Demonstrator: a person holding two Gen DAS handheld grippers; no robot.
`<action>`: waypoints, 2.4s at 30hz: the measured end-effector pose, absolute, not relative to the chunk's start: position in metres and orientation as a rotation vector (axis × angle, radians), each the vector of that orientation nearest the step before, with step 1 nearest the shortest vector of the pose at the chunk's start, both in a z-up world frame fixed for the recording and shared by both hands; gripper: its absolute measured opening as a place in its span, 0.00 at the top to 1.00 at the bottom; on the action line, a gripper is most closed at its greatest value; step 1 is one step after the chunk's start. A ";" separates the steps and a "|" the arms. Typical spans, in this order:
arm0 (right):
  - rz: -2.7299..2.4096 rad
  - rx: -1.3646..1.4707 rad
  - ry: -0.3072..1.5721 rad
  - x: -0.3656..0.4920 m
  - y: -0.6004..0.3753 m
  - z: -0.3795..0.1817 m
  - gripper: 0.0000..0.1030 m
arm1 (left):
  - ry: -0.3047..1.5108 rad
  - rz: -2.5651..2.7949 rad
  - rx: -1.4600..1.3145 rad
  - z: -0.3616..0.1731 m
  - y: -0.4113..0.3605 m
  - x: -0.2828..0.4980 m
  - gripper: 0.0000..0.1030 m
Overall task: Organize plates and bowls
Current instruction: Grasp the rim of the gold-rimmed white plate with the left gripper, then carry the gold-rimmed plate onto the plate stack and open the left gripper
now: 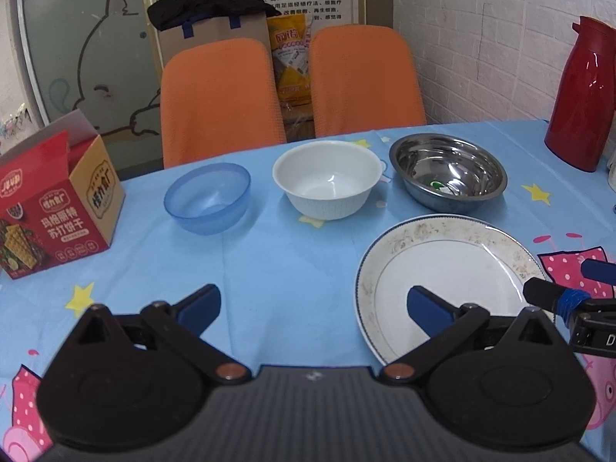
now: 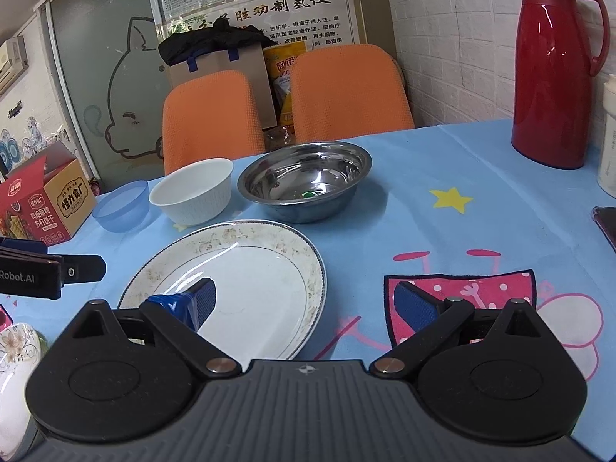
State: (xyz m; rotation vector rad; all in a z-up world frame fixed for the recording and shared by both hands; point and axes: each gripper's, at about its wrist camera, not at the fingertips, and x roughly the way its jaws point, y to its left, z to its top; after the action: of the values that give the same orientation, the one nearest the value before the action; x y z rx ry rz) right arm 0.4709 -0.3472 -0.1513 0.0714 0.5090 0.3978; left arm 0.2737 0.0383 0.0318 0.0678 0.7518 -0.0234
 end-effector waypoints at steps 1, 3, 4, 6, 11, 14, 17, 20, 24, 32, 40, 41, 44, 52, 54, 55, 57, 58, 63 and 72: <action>0.395 0.071 0.515 0.473 -0.348 -0.153 0.16 | 0.770 -0.042 0.055 0.029 0.035 0.279 0.00; 0.391 0.076 0.532 0.478 -0.348 -0.156 0.16 | 0.807 -0.078 0.031 0.022 0.030 0.291 0.00; 0.390 0.080 0.541 0.480 -0.348 -0.158 0.16 | 0.825 -0.087 0.019 0.019 0.028 0.297 0.00; 0.398 0.083 0.562 0.484 -0.345 -0.161 0.16 | 0.871 -0.099 -0.004 0.009 0.024 0.312 0.00; 0.432 0.052 0.594 0.490 -0.330 -0.166 0.16 | 0.935 -0.112 -0.011 -0.010 0.015 0.332 0.00; 0.451 0.041 0.615 0.494 -0.321 -0.171 0.16 | 0.944 -0.110 0.001 -0.018 0.012 0.336 0.04; 0.449 0.015 0.614 0.495 -0.313 -0.174 0.15 | 0.943 -0.128 -0.010 -0.021 0.012 0.336 0.09; 0.437 -0.020 0.609 0.496 -0.307 -0.175 0.14 | 0.923 -0.142 -0.008 -0.021 0.011 0.334 0.14; 0.421 -0.075 0.585 0.489 -0.299 -0.179 0.14 | 0.901 -0.148 -0.003 -0.021 0.010 0.330 0.16; 0.410 -0.038 0.589 0.481 -0.282 -0.173 0.14 | 0.900 -0.181 -0.009 -0.006 0.003 0.324 0.41; 0.436 -0.035 0.517 0.442 -0.274 -0.151 0.14 | 0.817 -0.167 0.017 0.027 0.025 0.282 0.41; 0.444 -0.036 0.513 0.435 -0.270 -0.149 0.14 | 0.809 -0.156 0.016 0.029 0.031 0.272 0.41; 0.486 -0.048 0.506 0.412 -0.256 -0.145 0.14 | 0.796 -0.109 0.009 0.037 0.055 0.245 0.41; 0.659 -0.067 0.491 0.348 -0.198 -0.145 0.14 | 0.778 0.057 -0.028 0.045 0.135 0.165 0.41; 0.694 -0.075 0.498 0.332 -0.185 -0.149 0.14 | 0.782 0.090 -0.037 0.041 0.149 0.148 0.41; 0.705 -0.083 0.501 0.327 -0.180 -0.151 0.14 | 0.784 0.099 -0.040 0.039 0.154 0.142 0.41; 0.723 -0.104 0.513 0.312 -0.171 -0.157 0.14 | 0.798 0.115 -0.060 0.033 0.164 0.130 0.42; 0.728 -0.109 0.522 0.308 -0.168 -0.159 0.14 | 0.803 0.118 -0.071 0.029 0.167 0.126 0.42; 0.731 -0.137 0.542 0.297 -0.161 -0.170 0.14 | 0.814 0.117 -0.122 0.013 0.178 0.116 0.42; 0.738 -0.154 0.548 0.295 -0.157 -0.172 0.14 | 0.774 0.098 -0.132 0.009 0.185 0.112 0.40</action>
State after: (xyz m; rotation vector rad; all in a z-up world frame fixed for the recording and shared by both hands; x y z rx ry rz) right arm 0.2948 -0.1570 -0.1717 -0.1537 0.5476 0.7381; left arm 0.1119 0.1853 0.0085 -0.1318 0.7741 0.0981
